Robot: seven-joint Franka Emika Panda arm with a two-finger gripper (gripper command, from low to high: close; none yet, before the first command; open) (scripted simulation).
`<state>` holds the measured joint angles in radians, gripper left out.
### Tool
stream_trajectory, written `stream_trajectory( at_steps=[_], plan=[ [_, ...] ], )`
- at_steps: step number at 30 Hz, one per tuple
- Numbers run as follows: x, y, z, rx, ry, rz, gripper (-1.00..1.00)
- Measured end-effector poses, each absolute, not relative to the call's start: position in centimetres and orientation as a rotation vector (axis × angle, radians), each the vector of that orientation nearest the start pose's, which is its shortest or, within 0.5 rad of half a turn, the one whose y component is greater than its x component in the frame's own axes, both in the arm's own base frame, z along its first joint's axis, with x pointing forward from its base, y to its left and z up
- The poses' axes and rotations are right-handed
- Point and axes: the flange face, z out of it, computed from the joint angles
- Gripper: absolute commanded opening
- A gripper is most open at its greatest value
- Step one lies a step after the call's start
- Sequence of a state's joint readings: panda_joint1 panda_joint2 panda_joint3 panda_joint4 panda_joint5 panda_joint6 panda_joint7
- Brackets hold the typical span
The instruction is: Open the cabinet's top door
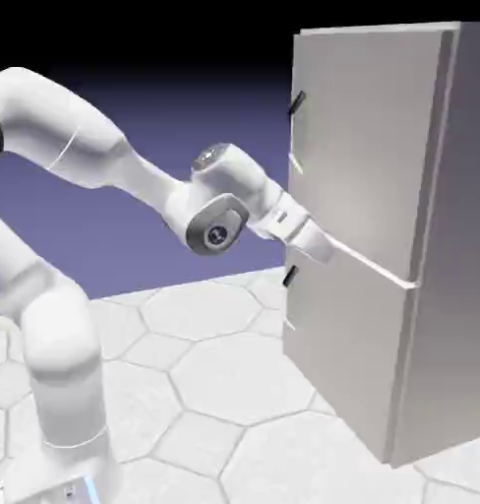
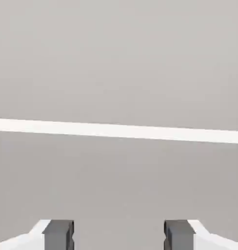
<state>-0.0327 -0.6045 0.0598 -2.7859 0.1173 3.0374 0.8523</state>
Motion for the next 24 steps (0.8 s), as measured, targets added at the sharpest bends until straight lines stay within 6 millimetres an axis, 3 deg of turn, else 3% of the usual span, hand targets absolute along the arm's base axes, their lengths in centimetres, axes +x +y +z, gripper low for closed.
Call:
stream_trajectory(
  at_steps=[5, 11, 18, 24],
  plan=[
    [38.3, 0.2, 52.6, -1.896, 1.441, -1.001, 0.00],
    [37.0, 1.0, 57.1, -1.415, 1.659, -0.887, 0.00],
    [35.3, 2.9, 61.0, -0.887, 1.766, -0.680, 0.00],
    [33.9, 5.5, 63.1, -0.484, 1.769, -0.455, 0.00]
  ],
)
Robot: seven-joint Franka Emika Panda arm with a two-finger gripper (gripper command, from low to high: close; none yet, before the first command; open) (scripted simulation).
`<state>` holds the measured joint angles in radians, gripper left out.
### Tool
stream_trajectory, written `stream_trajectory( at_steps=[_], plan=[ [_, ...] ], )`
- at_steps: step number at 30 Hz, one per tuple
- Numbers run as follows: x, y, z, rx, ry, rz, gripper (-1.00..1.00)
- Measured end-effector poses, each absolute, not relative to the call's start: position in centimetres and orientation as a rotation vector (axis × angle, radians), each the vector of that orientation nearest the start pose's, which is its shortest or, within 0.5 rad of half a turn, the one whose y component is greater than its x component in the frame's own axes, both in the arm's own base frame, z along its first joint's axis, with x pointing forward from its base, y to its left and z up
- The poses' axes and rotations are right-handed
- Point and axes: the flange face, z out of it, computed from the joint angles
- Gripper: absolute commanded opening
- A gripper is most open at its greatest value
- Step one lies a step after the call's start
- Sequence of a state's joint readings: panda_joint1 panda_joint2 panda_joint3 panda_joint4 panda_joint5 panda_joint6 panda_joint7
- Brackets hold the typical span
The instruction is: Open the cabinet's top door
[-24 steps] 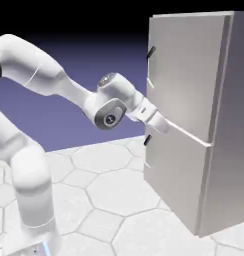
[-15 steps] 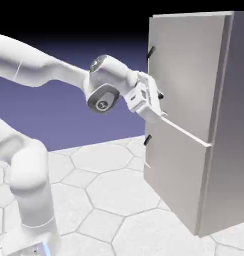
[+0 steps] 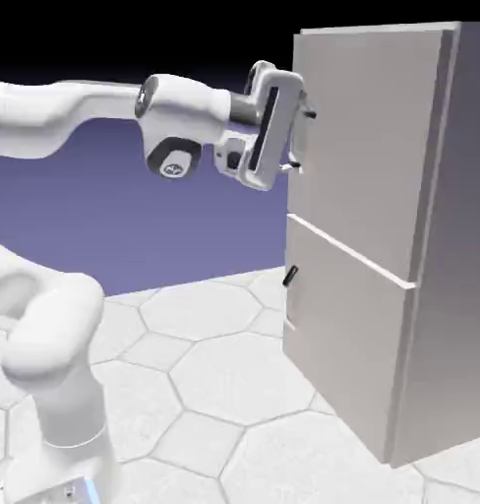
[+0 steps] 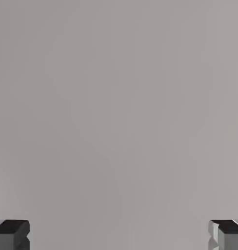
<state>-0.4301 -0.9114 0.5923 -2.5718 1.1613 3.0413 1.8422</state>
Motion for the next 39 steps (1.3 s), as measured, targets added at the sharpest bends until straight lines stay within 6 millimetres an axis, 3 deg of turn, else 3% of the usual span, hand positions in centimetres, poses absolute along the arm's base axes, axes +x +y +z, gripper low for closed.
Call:
stream_trajectory(
  at_steps=[6, 11, 16, 22, 24, 29, 30, 32, 36, 39],
  plan=[
    [33.1, 8.6, 63.7, -0.133, 1.718, -0.197, 0.00],
    [32.9, 11.6, 63.2, 0.126, 1.653, 0.033, 0.00],
    [33.4, 14.6, 61.6, 0.363, 1.575, 0.271, 0.00],
    [34.7, 18.0, 58.3, 0.630, 1.471, 0.559, 0.00],
    [34.8, 18.2, 58.0, 0.647, 1.464, 0.577, 0.00],
    [39.6, 18.0, 58.0, 0.647, 1.464, 0.577, 0.00],
    [39.8, 18.0, 58.0, 0.647, 1.464, 0.577, -1.00],
    [39.8, 18.0, 58.0, 0.647, 1.464, 0.577, -1.00],
    [36.0, 16.4, 58.0, 0.572, 1.504, 0.660, -1.00],
    [35.2, 16.1, 58.2, 0.552, 1.504, 0.685, -1.00]
  ],
)
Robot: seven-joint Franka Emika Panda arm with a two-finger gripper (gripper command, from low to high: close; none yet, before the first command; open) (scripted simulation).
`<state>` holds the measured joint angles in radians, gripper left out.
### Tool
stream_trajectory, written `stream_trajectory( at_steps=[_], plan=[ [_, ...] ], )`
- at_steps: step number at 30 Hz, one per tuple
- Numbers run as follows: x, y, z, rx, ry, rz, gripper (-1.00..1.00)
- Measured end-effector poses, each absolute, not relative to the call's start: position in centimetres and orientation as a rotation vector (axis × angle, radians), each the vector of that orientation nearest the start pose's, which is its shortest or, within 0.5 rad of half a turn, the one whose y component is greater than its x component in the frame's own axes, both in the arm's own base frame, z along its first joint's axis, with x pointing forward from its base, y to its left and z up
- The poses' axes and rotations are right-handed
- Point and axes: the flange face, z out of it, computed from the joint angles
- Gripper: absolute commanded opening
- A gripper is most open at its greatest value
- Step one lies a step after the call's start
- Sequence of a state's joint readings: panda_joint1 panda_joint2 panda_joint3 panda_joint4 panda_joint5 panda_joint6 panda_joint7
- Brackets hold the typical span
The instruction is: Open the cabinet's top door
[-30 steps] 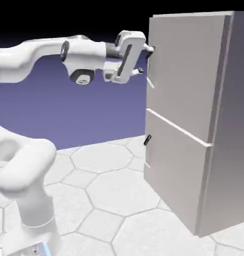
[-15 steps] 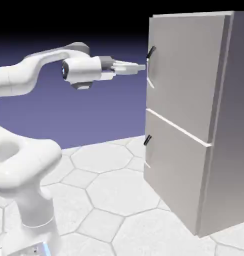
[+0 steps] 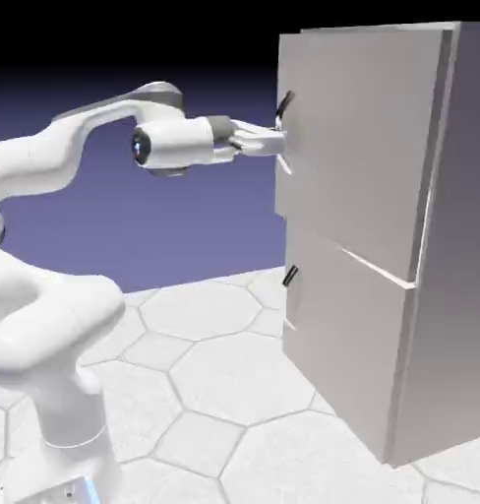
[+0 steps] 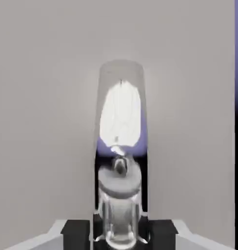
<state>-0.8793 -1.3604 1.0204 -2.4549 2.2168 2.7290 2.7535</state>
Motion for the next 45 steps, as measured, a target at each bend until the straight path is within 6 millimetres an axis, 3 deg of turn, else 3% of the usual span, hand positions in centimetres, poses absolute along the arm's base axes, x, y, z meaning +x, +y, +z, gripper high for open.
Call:
stream_trajectory(
  at_steps=[4, 14, 18, 24, 34, 45],
  plan=[
    [35.2, 16.0, 58.0, 0.552, 1.514, 0.676, -1.00],
    [28.7, 11.7, 58.0, 0.404, 1.584, 0.833, -1.00],
    [25.4, 8.7, 58.0, 0.314, 1.619, 0.923, -1.00],
    [22.1, 4.9, 58.0, 0.208, 1.655, 1.024, -1.00],
    [18.4, -1.2, 58.0, 0.053, 1.698, 1.163, -1.00],
    [15.5, -9.5, 58.0, -0.146, 1.737, 1.332, -1.00]
  ],
)
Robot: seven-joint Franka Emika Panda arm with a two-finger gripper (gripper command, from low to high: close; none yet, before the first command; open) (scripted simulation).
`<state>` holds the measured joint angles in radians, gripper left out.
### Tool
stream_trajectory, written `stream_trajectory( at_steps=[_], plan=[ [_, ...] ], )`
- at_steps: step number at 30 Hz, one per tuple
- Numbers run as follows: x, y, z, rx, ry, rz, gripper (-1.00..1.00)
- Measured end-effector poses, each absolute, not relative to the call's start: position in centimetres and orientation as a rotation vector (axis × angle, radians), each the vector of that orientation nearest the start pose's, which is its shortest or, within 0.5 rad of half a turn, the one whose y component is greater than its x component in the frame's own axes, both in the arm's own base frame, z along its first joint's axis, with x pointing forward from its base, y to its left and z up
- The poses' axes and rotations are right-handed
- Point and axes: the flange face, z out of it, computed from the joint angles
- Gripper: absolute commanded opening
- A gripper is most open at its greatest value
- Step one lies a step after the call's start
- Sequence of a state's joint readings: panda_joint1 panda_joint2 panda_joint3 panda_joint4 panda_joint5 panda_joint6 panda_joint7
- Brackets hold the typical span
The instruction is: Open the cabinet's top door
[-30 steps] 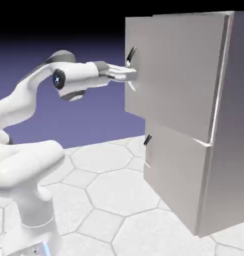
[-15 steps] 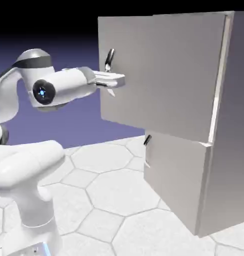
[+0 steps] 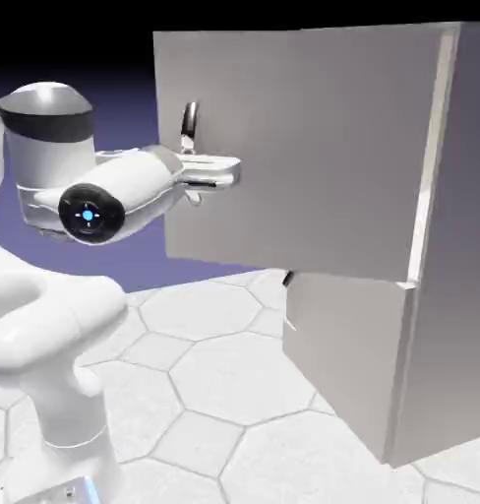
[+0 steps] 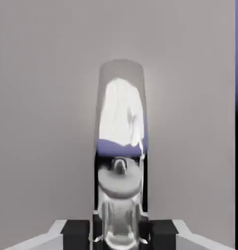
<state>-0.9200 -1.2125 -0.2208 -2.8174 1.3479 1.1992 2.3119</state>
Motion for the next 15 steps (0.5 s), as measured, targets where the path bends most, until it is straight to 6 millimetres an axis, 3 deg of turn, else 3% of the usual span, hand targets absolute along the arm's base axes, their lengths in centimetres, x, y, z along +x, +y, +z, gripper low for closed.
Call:
stream_trajectory(
  at_steps=[15],
  plan=[
    [14.8, -22.2, 58.0, -0.455, 1.766, 1.570, -1.00]
  ],
)
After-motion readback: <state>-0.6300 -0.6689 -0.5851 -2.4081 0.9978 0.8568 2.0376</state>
